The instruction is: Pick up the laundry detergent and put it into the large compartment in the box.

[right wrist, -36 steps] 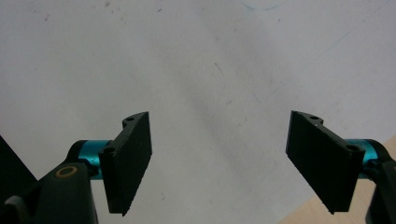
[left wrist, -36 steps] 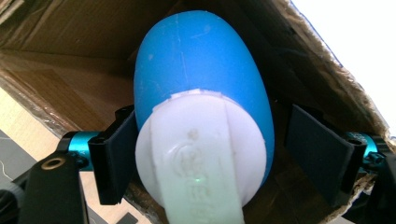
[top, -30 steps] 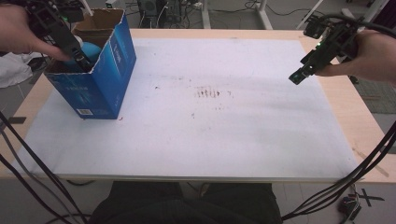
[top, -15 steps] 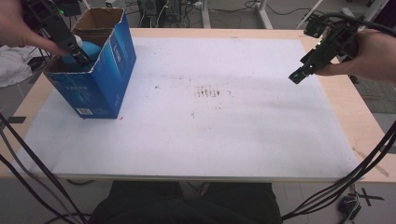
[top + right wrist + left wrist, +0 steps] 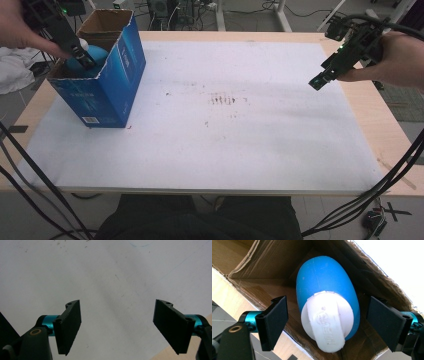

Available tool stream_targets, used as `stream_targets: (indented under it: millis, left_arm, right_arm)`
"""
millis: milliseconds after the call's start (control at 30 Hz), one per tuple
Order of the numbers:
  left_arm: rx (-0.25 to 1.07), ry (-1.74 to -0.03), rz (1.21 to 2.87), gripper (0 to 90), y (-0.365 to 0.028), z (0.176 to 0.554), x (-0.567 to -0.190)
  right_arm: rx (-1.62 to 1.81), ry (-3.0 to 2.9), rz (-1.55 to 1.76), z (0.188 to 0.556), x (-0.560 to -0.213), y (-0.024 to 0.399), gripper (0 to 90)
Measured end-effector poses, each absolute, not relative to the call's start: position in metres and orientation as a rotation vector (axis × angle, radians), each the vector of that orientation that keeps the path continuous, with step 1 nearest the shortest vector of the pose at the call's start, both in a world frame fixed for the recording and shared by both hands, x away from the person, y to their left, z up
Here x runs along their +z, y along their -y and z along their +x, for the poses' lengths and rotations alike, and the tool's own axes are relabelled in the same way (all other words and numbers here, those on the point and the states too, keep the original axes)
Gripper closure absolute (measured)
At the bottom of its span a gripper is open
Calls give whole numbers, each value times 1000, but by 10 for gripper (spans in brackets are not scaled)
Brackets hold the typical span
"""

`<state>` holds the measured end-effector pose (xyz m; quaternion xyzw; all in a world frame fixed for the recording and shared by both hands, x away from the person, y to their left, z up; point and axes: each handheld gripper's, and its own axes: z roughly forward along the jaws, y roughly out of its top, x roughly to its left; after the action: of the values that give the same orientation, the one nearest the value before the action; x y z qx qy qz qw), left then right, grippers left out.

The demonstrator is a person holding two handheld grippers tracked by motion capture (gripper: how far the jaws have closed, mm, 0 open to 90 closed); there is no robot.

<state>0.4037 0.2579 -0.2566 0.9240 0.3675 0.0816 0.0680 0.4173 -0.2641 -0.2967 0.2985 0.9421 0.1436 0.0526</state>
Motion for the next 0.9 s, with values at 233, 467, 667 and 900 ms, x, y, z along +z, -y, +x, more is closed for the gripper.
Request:
stream_targets:
  millis: [233, 467, 667, 900]
  left_arm:
    - [271, -1098, 2788, 179, -258, 404, -253]
    - [289, -1078, 2795, 179, -259, 404, -245]
    - [313, -1063, 2781, 179, -258, 401, -234]
    - [343, -1021, 2773, 179, -249, 398, -212]
  right_arm:
    - [438, -2863, 914, 417, -296, 264, 219]
    - [444, -2861, 907, 417, -296, 265, 219]
    - [448, -2859, 908, 417, -296, 265, 219]
    - [445, -2855, 908, 416, -294, 264, 220]
